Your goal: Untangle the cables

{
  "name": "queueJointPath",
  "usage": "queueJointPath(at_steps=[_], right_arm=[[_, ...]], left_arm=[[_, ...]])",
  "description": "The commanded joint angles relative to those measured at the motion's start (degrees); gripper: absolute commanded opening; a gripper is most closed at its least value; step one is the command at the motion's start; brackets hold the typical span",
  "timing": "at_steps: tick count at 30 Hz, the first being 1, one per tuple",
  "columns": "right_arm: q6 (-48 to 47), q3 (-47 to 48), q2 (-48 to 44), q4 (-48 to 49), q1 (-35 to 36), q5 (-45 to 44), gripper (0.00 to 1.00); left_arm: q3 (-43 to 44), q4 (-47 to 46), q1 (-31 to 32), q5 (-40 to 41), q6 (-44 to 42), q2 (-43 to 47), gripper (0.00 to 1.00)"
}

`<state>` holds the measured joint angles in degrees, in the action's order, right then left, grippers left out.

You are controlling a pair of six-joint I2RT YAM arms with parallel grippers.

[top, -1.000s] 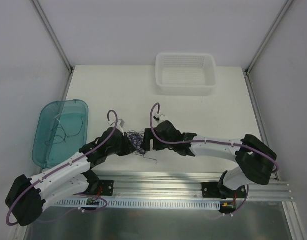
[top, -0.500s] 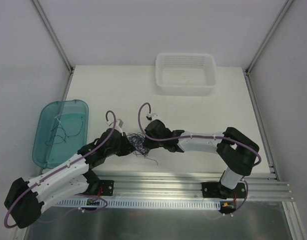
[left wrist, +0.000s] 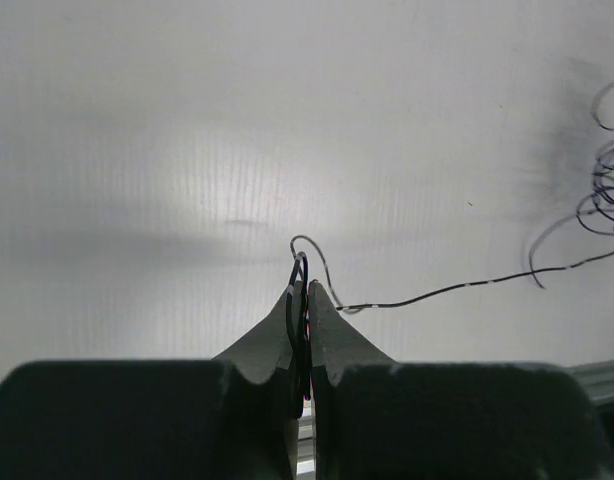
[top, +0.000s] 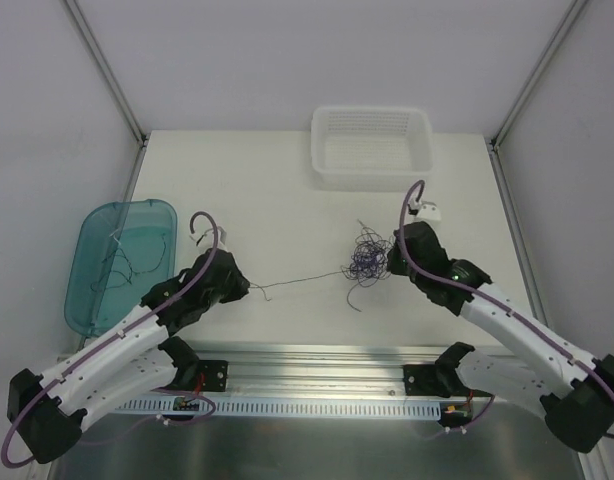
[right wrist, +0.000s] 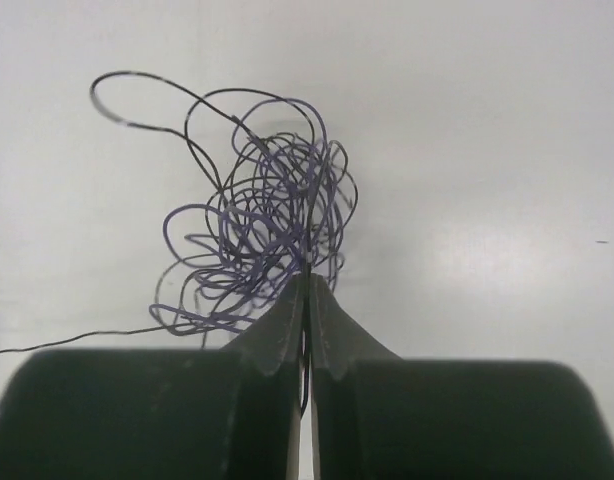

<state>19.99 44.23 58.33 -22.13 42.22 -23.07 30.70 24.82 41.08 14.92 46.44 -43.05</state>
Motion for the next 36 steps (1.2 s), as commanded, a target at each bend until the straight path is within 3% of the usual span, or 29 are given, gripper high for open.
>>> queueJointPath(at_steps=[1, 8, 13, 20, 31, 36], right_arm=[[-6.0, 1.64, -8.63, -8.88, -4.23, -5.23, 0.01], [-10.84, 9.64, -19.2, -17.15, -9.6, -7.86, 0.01], [-12.51, 17.54, -21.67, -22.6, -12.15, -11.64, 0.01], [-15.5, 28.61, -21.06, -26.47, -13.12, -20.33, 0.01], [-23.85, 44.97, -16.58, -24.45, -13.48, -28.52, 0.01], [-24.12, 46.3, -15.0, -24.01, -13.56, -23.25, 0.01]], left_arm=[[3.75, 5.94, -2.75, 6.26, -2.92, 0.77, 0.0], [6.83, 7.7, -10.66, 7.32, -6.71, -2.73, 0.0], [7.97, 7.53, -14.53, 9.69, -8.29, -6.25, 0.0], [9.82, 7.53, -17.35, 11.79, -8.82, -12.49, 0.0], [7.54, 2.43, -20.78, 10.13, -6.53, -24.09, 0.0], [5.96, 1.29, -22.09, 8.82, -5.83, -25.86, 0.0]])
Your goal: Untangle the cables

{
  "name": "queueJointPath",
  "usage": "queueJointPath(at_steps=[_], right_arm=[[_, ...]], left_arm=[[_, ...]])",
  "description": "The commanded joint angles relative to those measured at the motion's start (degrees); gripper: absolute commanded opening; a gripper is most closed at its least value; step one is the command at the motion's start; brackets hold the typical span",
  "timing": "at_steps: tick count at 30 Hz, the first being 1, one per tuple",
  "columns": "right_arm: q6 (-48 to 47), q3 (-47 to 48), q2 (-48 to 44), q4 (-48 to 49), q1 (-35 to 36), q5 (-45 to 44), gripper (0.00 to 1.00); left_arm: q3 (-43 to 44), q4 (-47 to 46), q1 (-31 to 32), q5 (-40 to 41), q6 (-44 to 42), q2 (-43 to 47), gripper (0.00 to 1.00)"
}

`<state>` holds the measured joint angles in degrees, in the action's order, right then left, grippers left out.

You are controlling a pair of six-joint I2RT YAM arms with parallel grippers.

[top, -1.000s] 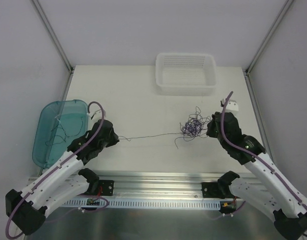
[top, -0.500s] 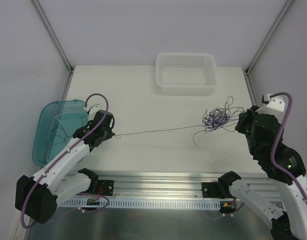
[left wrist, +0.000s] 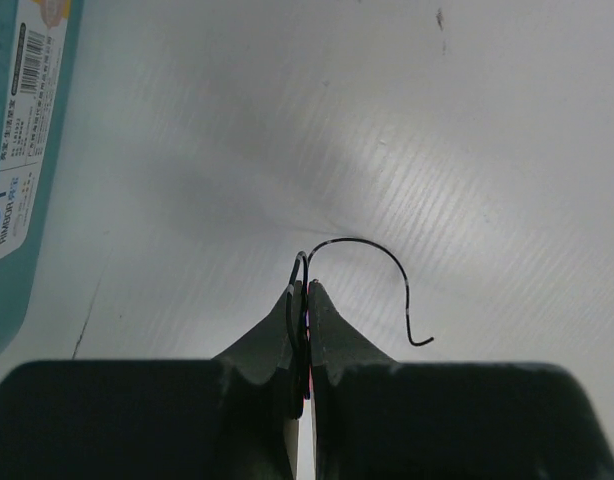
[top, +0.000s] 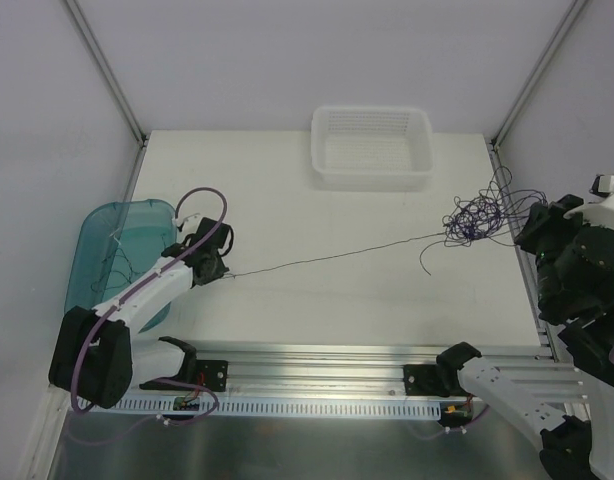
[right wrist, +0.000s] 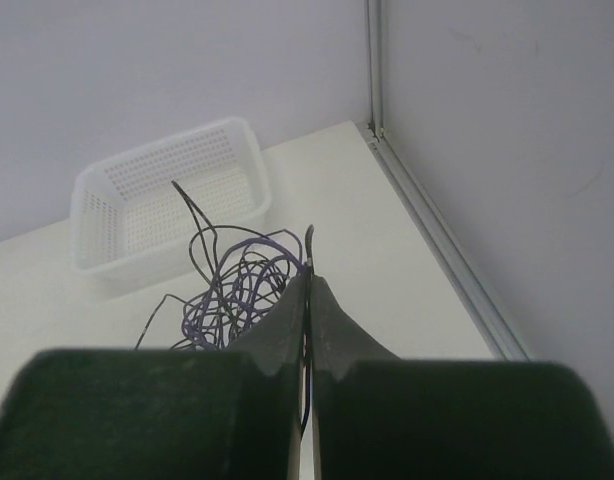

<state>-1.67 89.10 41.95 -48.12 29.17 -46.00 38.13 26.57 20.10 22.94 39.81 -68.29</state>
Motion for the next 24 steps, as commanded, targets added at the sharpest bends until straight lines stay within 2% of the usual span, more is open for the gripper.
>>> queueJointPath(at_steps=[1, 4, 5, 6, 9, 10, 13, 17, 19, 24], right_arm=[[-1.94, -0.66, 1.64, 1.45, -0.43, 0.64, 0.01], [1.49, -5.85, 2.17, 0.22, -0.43, 10.37, 0.01], [3.93, -10.74, 2.17, 0.74, -0.51, 16.06, 0.01], [6.83, -13.23, 2.43, 1.53, -0.43, 18.55, 0.01], [10.54, -24.03, 2.17, 4.69, -0.43, 25.68, 0.01], [12.38, -27.11, 2.08, 6.18, -0.43, 27.09, 0.01], [14.58, -34.94, 2.43, 10.76, 0.19, 30.53, 0.01], [15.47, -40.05, 3.92, 14.36, 0.8, 29.74, 0.01], [15.82, -41.98, 4.89, 15.42, 0.98, 30.09, 0.01], [17.49, -44.18, 7.17, 18.67, 1.86, 31.85, 0.01]], left_arm=[[-1.57, -0.55, -1.2, 0.18, 0.88, -0.35, 0.0], [-2.01, -1.34, -1.11, -3.41, -0.69, 1.92, 0.0], [-2.09, -1.6, -1.11, -4.65, -1.66, 2.8, 0.0], [-2.01, -1.95, -0.85, -5.7, -3.41, 5.08, 0.12], [-1.92, -2.05, 0.37, -9.83, -5.88, 9.48, 0.37], [-2.01, -2.05, 0.64, -10.89, -6.32, 12.54, 0.55], [-2.09, -1.96, 1.96, -15.63, -8.25, 18.25, 0.8], [-0.17, -2.05, 4.33, -22.84, -11.07, 22.41, 0.99], [0.71, -2.13, 6.69, -27.76, -11.69, 22.59, 0.99], [5.55, -4.76, 16.71, -29.09, -12.56, 17.6, 0.99]])
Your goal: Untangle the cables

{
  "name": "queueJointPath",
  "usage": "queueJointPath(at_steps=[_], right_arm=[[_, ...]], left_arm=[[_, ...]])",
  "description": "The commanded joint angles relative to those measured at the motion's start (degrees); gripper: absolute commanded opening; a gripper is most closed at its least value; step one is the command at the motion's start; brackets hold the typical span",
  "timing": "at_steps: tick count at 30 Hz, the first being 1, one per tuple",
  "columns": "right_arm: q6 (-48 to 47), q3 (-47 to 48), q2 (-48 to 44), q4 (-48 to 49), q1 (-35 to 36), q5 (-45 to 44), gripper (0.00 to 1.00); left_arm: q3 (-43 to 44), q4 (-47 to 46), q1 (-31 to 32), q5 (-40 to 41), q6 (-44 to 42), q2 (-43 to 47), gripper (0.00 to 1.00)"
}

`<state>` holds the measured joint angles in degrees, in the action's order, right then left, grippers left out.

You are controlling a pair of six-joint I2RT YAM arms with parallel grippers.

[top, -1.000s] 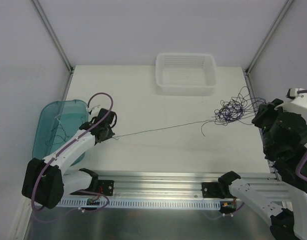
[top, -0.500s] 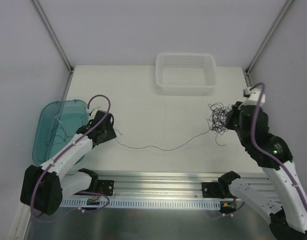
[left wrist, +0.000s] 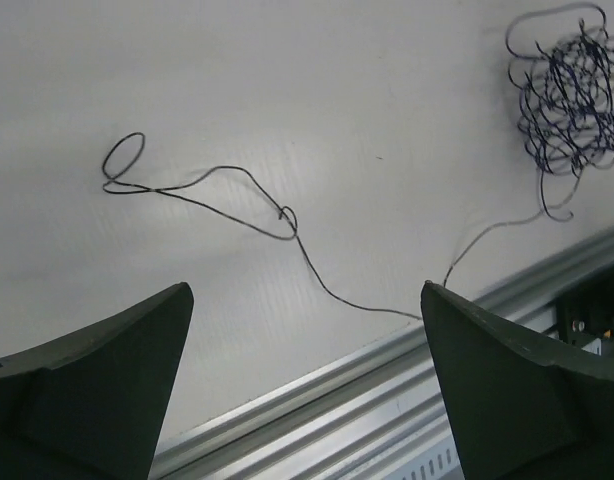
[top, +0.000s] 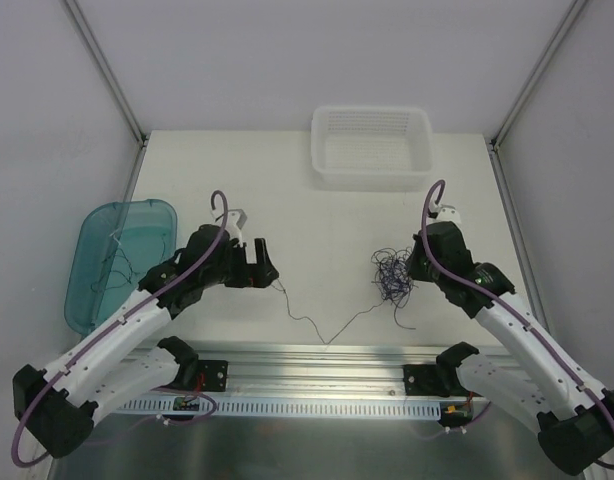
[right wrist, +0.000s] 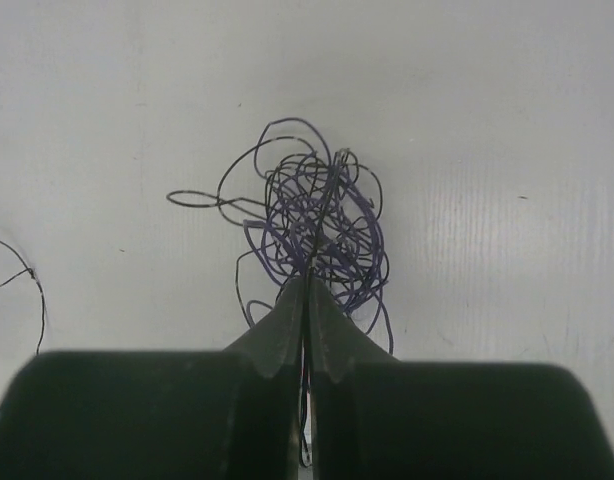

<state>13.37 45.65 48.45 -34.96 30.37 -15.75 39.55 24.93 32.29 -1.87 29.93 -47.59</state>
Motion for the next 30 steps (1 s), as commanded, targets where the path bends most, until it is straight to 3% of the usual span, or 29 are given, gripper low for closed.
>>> queueJointPath(at_steps=[1, 8, 12, 17, 23, 30], right_arm=[[2.63, -1.17, 1.03, 6.13, 0.74, 1.6, 0.01], [5.18, -1.88, 2.35, 7.71, 1.1, 3.35, 0.01], [6.85, -1.62, 2.44, 7.28, 1.18, 4.32, 0.01], [7.73, -2.05, 1.21, 6.75, 1.36, 4.85, 0.01], [7.9, -2.84, 0.25, 6.4, 1.27, 5.29, 0.01], [7.82, -3.11, 0.42, 6.66, 1.36, 5.29, 0.01]], left_arm=[[4.91, -4.09, 8.36, -3.94, -3.12, -4.34, 0.99], [12.03, -17.18, 26.56, 5.11, -10.06, -21.38, 0.97], [16.95, -23.95, 32.72, 9.86, -13.49, -34.46, 0.96], [18.72, -33.0, 34.77, 13.12, -16.04, -42.84, 0.88], [16.44, -44.15, 35.73, 9.79, -15.61, -48.02, 0.77], [17.23, -48.04, 36.79, 3.72, -14.38, -52.86, 0.68]])
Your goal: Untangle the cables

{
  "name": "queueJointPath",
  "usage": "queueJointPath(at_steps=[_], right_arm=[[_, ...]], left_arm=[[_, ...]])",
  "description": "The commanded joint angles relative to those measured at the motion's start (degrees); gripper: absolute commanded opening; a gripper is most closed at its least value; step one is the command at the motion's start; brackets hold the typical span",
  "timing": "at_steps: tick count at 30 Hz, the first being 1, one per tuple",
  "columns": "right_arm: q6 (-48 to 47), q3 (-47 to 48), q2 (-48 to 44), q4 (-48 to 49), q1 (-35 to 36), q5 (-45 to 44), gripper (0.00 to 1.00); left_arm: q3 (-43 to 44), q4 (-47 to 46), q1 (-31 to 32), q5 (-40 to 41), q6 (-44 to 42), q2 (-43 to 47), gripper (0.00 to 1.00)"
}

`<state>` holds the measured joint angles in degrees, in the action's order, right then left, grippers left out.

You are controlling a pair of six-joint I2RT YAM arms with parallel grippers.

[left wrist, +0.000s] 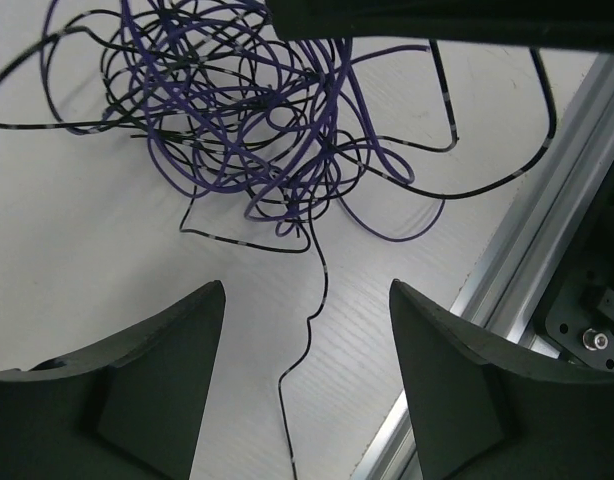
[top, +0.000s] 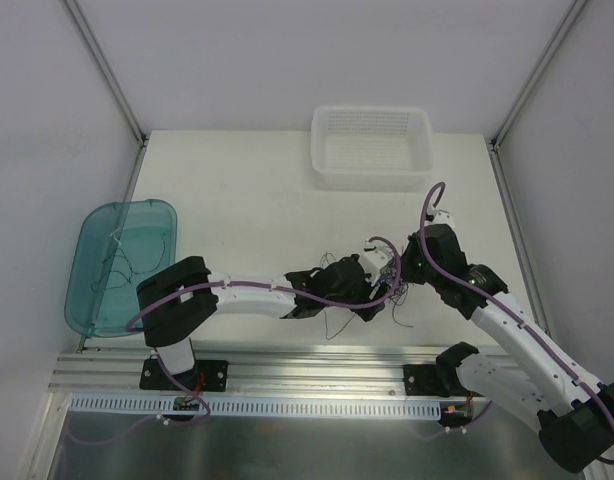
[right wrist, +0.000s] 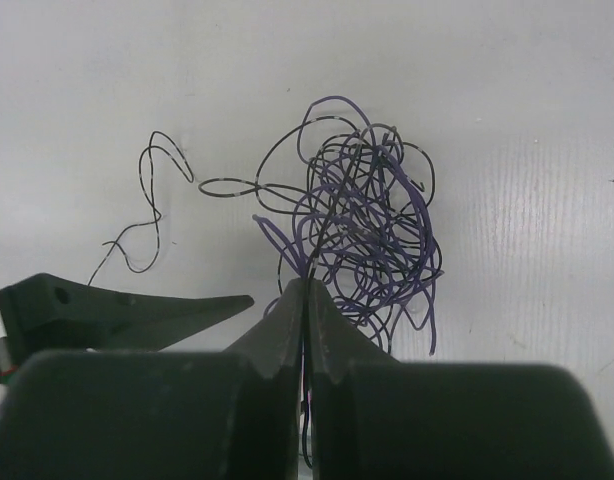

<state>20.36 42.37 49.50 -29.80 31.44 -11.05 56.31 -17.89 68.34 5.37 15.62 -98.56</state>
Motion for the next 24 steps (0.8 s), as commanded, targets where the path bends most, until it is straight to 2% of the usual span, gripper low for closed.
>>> queueJointPath(at_steps=[1, 11, 15, 19, 20, 24], right_arm=[[0.91, 0.17, -0.63, 1.5, 0.2, 0.59, 0.01], [0.91, -0.36, -0.89, 1.85, 0.29, 0.41, 0.01], [1.09, -0.27, -0.8, 2.2, 0.2, 0.85, 0.01], [1.0, -0.36, -1.16, 1.85, 0.2, 0.42, 0.01], [0.74, -0.44, -1.42, 1.59, 0.29, 0.15, 0.01], [-0.14, -0.45, -2.29, -0.43, -0.15, -4.49, 0.01]], left_arm=[[0.29, -5.31, 0.92, -4.04, 0.37, -2.24, 0.67], [-2.35, -6.28, 1.1, -3.34, 0.64, -3.03, 0.62], [-0.51, -6.37, 1.1, -3.0, 0.91, -5.41, 0.55], [-0.68, -6.72, 1.1, -2.55, 1.17, -6.03, 0.19], [-1.03, -6.63, 1.1, -2.47, 1.08, -5.16, 0.01], [-5.14, -4.1, 1.01, 1.3, 1.08, 0.81, 0.0]])
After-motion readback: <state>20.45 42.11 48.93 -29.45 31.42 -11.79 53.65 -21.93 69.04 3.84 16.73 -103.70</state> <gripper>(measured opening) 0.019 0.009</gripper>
